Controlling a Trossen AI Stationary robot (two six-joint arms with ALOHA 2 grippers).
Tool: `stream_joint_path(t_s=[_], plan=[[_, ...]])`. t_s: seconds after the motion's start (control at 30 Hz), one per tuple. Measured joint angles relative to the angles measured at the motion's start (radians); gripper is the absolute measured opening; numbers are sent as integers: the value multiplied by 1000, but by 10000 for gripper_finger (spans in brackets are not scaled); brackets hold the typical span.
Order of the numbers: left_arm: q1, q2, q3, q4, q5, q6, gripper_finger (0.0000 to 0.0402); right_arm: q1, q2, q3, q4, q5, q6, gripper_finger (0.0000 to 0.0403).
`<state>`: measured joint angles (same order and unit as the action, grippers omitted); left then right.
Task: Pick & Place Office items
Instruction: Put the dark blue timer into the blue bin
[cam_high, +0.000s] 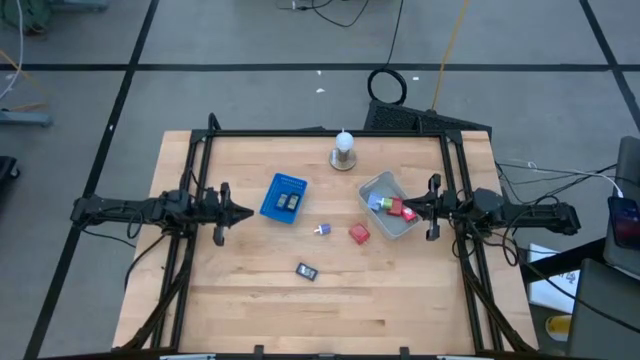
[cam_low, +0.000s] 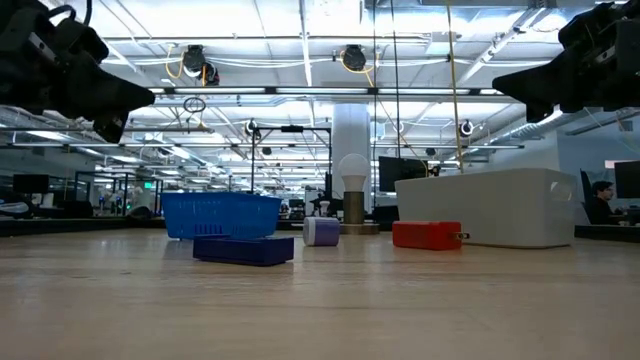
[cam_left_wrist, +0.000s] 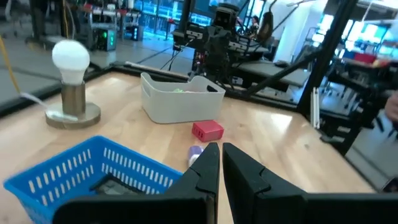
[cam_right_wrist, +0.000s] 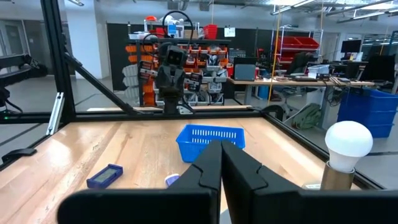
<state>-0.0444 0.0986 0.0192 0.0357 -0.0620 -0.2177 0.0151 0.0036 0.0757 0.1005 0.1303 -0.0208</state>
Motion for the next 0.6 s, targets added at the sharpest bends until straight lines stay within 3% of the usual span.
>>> stream_joint_path(t_s=[0.23, 0.43, 0.6], plan=[[-14, 132, 83, -18, -44, -74, 21, 0, 0, 0, 0, 0, 1, 0], [-55, 435, 243, -56, -133, -109, 21, 0, 0, 0, 0, 0, 9, 0], [-77, 710, 401, -71, -147, -123, 21, 0, 0, 0, 0, 0, 9, 0]])
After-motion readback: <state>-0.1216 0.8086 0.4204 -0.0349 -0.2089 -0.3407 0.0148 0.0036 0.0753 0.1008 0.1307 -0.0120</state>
